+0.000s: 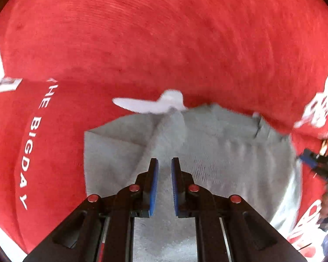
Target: Fold small clothes
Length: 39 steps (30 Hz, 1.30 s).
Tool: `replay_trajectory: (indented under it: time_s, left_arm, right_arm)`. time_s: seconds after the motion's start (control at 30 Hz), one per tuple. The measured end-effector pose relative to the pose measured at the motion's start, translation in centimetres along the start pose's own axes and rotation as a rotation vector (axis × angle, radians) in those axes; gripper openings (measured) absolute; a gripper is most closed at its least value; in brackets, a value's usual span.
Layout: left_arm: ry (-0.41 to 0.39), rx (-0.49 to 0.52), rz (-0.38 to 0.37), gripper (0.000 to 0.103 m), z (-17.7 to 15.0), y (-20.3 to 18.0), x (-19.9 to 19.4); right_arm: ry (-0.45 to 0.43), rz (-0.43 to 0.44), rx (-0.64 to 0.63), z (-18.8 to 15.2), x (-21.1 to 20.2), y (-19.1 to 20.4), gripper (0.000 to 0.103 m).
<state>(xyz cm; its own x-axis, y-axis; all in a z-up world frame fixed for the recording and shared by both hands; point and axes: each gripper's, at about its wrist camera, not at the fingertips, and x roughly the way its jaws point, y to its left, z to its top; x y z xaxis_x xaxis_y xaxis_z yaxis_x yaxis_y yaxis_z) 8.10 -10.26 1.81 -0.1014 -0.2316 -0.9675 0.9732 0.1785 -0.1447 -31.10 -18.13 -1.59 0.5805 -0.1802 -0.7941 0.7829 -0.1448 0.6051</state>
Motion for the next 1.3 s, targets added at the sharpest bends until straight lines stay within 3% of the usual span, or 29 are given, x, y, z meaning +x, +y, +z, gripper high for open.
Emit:
replay_trajectory:
  time_s: [0.03, 0.07, 0.13, 0.17, 0.23, 0.33, 0.57, 0.73, 0.87, 0.93, 1.13, 1.17, 1.23, 1.3]
  left_arm:
    - [0.013, 0.024, 0.014, 0.013, -0.2, -0.6, 0.6]
    - [0.025, 0.039, 0.016, 0.013, -0.4, -1.1, 1.3]
    - [0.037, 0.042, 0.04, 0.013, -0.6, -1.6, 2.6]
    - [0.036, 0.024, 0.077, 0.013, -0.5, -1.5, 3.4]
    - [0.02, -0.037, 0.081, 0.013, -0.3, -0.6, 4.2]
    - [-0.01, -0.124, 0.042, 0.013, 0.3, 0.8, 4.1]
    - [-0.006, -0.112, 0.071, 0.013, 0.4, 1.8, 3.1]
    - [-0.015, -0.095, 0.087, 0.013, -0.3, 1.4, 2.0]
    - [-0.009, -0.088, 0.057, 0.013, -1.3, 1.6, 0.9]
    - [0.004, -0.068, 0.035, 0.013, -2.5, 1.5, 0.2]
    - [0.052, -0.003, 0.004, 0.013, -5.2, 2.7, -0.9]
    - [0.056, 0.007, 0.005, 0.017, -6.1, 3.1, -1.3]
    - [0.062, 0.006, 0.023, 0.102, -7.4, 3.9, -2.1]
    - [0.032, 0.014, 0.055, 0.102, -8.5, 4.5, -3.0]
  right_arm:
    - [0.016, 0.001, -0.033, -0.3, 0.3, 0.7, 0.025]
    - [0.034, 0.0, -0.077, -0.6, 0.7, 1.5, 0.022]
    - [0.076, -0.03, -0.167, -1.1, 1.9, 3.1, 0.021]
    - [0.087, -0.064, -0.194, -1.3, 2.5, 3.5, 0.021]
    - [0.105, -0.139, -0.226, -1.5, 4.1, 4.1, 0.021]
    - [0.079, -0.181, -0.195, -1.1, 4.6, 2.8, 0.009]
    - [0.027, -0.181, -0.117, -0.4, 2.8, 0.6, 0.008]
    - [-0.015, -0.236, -0.068, -0.1, 0.4, -2.0, 0.018]
    - [-0.041, -0.205, 0.009, -1.0, -1.4, -2.2, 0.024]
    - [-0.046, -0.19, 0.028, -2.0, -2.4, -2.4, 0.049]
    - [-0.062, -0.146, 0.105, -7.1, -5.5, -2.6, 0.051]
    - [-0.061, -0.141, 0.128, -8.3, -5.8, -2.7, 0.051]
    - [-0.059, -0.131, 0.177, -10.5, -6.3, -2.9, 0.052]
    - [-0.056, -0.127, 0.229, -12.9, -6.3, -3.1, 0.052]
